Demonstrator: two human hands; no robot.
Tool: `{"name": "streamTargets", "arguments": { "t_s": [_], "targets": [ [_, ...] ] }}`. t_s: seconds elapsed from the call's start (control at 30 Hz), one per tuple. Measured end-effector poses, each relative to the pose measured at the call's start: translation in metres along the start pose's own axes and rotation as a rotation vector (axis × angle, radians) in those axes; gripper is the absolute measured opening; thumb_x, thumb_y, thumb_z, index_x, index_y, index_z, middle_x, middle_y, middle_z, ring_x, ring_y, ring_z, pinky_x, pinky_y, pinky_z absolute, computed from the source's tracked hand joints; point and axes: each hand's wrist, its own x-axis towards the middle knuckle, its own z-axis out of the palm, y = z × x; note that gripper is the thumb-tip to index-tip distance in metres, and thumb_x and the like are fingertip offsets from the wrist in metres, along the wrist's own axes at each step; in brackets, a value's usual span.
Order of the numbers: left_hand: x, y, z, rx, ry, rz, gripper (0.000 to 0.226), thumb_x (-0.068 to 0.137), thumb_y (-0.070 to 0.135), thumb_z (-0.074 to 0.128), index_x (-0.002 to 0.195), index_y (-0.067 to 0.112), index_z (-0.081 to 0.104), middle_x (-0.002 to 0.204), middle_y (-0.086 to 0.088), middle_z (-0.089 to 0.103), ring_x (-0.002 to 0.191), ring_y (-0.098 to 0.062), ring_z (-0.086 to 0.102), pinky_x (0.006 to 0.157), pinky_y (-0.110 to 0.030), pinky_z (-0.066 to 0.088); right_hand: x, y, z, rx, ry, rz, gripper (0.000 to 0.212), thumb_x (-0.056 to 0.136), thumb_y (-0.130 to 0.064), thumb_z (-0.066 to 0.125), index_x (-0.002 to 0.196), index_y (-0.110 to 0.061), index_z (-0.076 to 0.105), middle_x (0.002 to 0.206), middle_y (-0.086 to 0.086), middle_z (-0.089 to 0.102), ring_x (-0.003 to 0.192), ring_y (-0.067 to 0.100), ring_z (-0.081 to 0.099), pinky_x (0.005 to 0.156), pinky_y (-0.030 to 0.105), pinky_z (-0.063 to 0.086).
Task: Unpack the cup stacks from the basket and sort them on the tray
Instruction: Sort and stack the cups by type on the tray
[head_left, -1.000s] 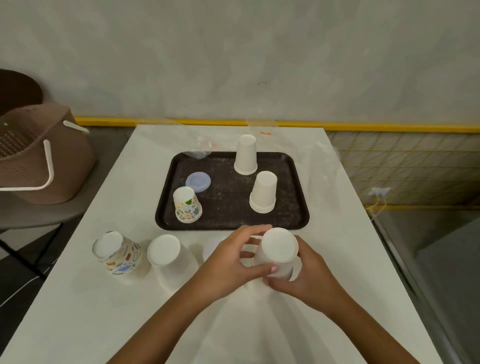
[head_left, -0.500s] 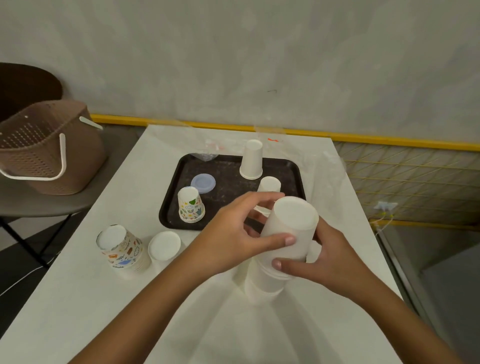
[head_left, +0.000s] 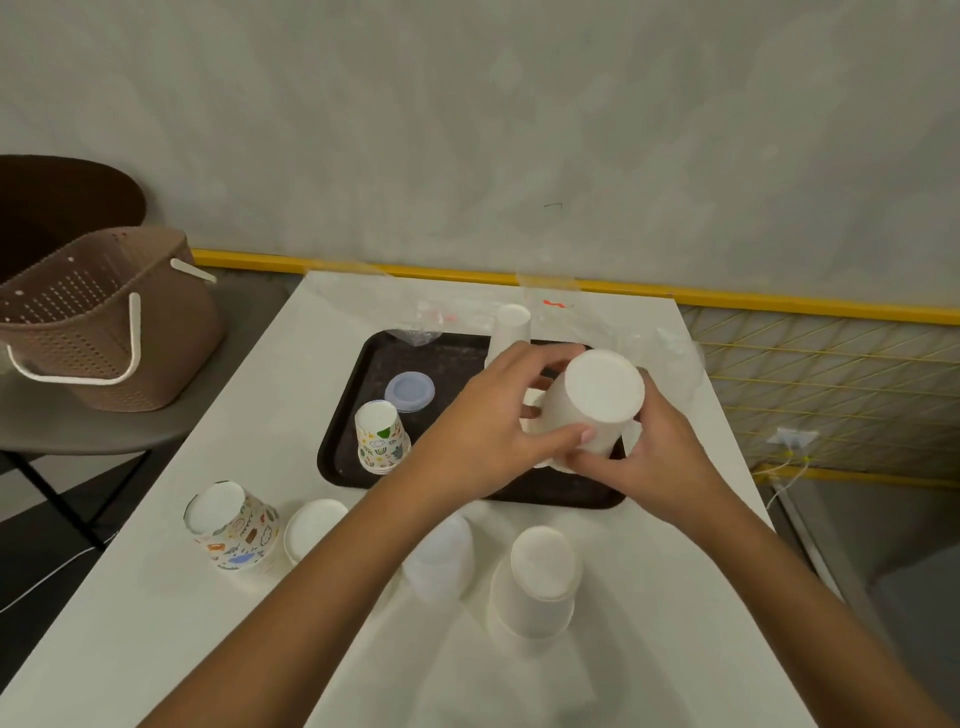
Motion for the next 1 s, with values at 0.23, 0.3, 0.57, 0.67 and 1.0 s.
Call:
{"name": "streamTargets", "arguments": {
  "t_s": [0.23,0.3,0.57,0.67,1.0],
  "targets": [
    [0.027,-0.051,0.024,0.086,0.085,-0.073,0.062,0.080,0.022,0.070,0.135,0.024,0.040,0.138,0.005,0.044,0.127,-0.011,0.044,0.104,-0.039,0.043,0.045,0.053,0.023,-0.068,0.019,0.019,0.073,0.068,-0.020,0.079,0.127,-0.027,0.036,0.123,-0.012,0.045,0.111,-0.001,0.038,0.088,0.004,0.030],
    [0.039,-0.062,0.029,0.077,0.120,-0.101,0.063,0.081,0.019,0.070,0.135,0.023,0.039,0.139,0.003,0.044,0.127,-0.013,0.044,0.104,-0.040,0.044,0.061,0.064,0.027,-0.073,0.017,0.020,0.075,0.069,-0.018,0.079,0.131,-0.021,0.038,0.131,-0.005,0.047,0.113,-0.003,0.035,0.093,0.008,0.027],
    [0.062,-0.107,0.048,-0.107,0.195,-0.287,0.048,0.085,0.012,0.064,0.124,0.030,0.041,0.135,0.002,0.044,0.123,-0.011,0.047,0.098,-0.025,0.045,0.106,0.117,0.048,-0.013,-0.089,0.148,0.079,0.068,-0.021,0.080,0.134,-0.018,0.037,0.136,0.000,0.047,0.124,0.014,0.044,0.102,0.031,0.036],
    [0.052,-0.116,0.056,-0.150,0.200,-0.386,0.044,0.088,0.015,0.060,0.128,0.023,0.043,0.126,0.010,0.046,0.116,-0.005,0.050,0.087,-0.010,0.045,0.102,0.145,0.062,-0.012,-0.114,0.241,0.081,0.066,-0.023,0.082,0.133,-0.019,0.036,0.132,-0.002,0.048,0.122,0.014,0.045,0.097,0.027,0.037],
    [0.000,-0.106,0.051,-0.204,0.157,-0.497,0.021,0.090,0.011,0.055,0.096,0.031,0.058,0.106,0.010,0.062,0.098,-0.004,0.060,0.082,-0.008,0.046,0.085,0.156,0.073,0.001,-0.090,0.341,0.101,0.066,-0.023,0.082,0.144,-0.018,0.017,0.145,0.002,0.036,0.133,0.020,0.036,0.110,0.038,0.033]
  ]
}}
